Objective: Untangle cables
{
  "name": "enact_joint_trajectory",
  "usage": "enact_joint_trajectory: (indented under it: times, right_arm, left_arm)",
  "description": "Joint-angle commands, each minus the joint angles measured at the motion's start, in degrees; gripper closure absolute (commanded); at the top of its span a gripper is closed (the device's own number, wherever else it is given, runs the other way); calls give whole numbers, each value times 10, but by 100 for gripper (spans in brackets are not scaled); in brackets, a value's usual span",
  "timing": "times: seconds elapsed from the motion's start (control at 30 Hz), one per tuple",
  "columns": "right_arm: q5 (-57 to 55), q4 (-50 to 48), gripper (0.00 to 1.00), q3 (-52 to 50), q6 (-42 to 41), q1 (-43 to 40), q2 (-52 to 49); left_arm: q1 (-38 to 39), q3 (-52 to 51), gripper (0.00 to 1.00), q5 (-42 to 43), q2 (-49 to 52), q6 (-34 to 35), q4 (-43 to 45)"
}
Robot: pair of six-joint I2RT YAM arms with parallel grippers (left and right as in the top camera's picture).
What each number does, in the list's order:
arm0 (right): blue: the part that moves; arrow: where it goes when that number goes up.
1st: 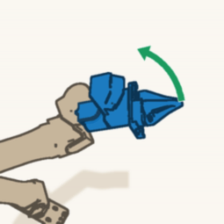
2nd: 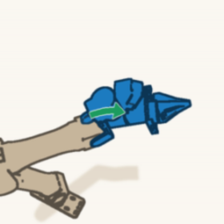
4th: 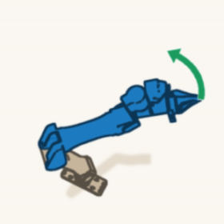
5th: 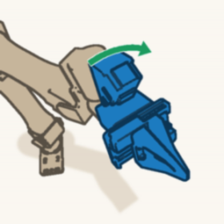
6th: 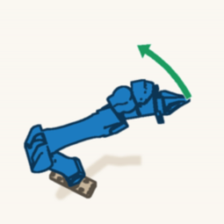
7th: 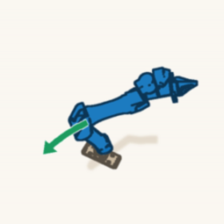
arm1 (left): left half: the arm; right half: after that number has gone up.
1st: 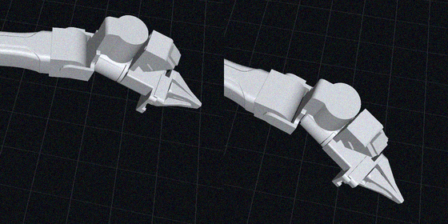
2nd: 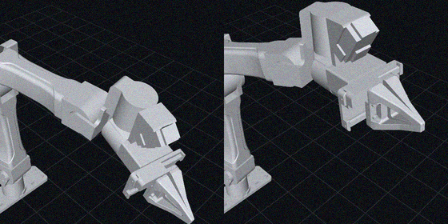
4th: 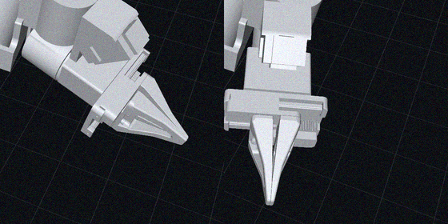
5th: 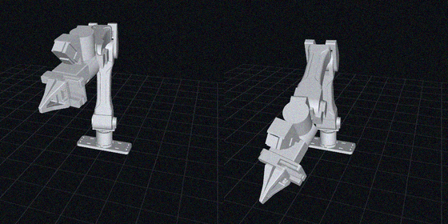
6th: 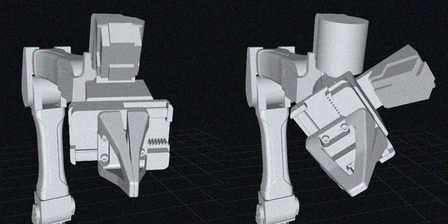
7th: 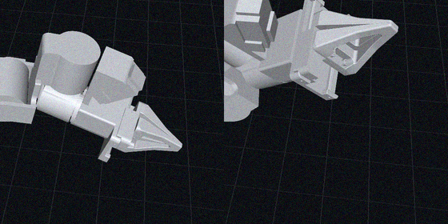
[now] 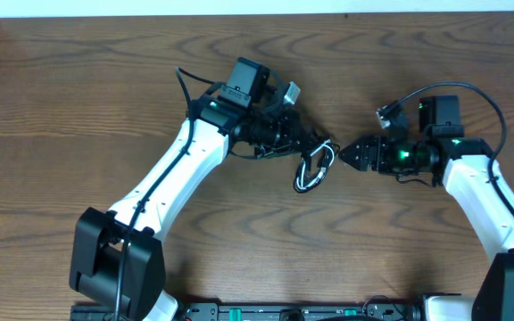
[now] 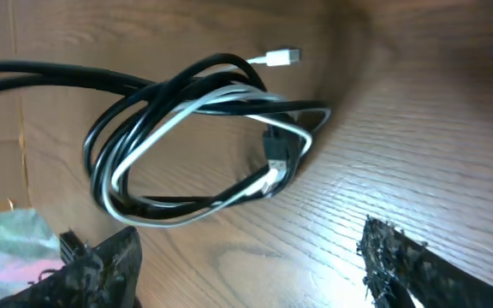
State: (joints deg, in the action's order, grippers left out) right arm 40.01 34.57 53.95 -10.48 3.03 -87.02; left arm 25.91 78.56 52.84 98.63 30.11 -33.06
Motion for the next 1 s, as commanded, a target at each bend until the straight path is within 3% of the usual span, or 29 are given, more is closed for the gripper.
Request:
enact_joint_trajectory:
  times: [0.0, 0.13, 0.27, 0.5, 0.8, 0.97]
  right_arm:
    - [0, -9, 25, 10, 3, 11, -10]
    - [41, -40, 32, 10, -16, 11, -9]
    - [97, -68, 32, 11, -20, 10, -9]
    - [176, -99, 32, 11, -43, 12, -9]
    - [164, -121, 35, 11, -83, 21, -10]
    - [29, -157, 32, 10, -201, 51, -10]
  left_arm:
    - [-16, 7, 93, 150, 1, -10, 40]
    - [-27, 7, 93, 210, 1, 8, 100]
    - [-28, 7, 92, 215, 1, 12, 136]
    - [-28, 7, 92, 78, 1, 43, 141]
    - [-28, 7, 92, -37, 1, 117, 142]
    - [-28, 7, 93, -41, 1, 160, 146]
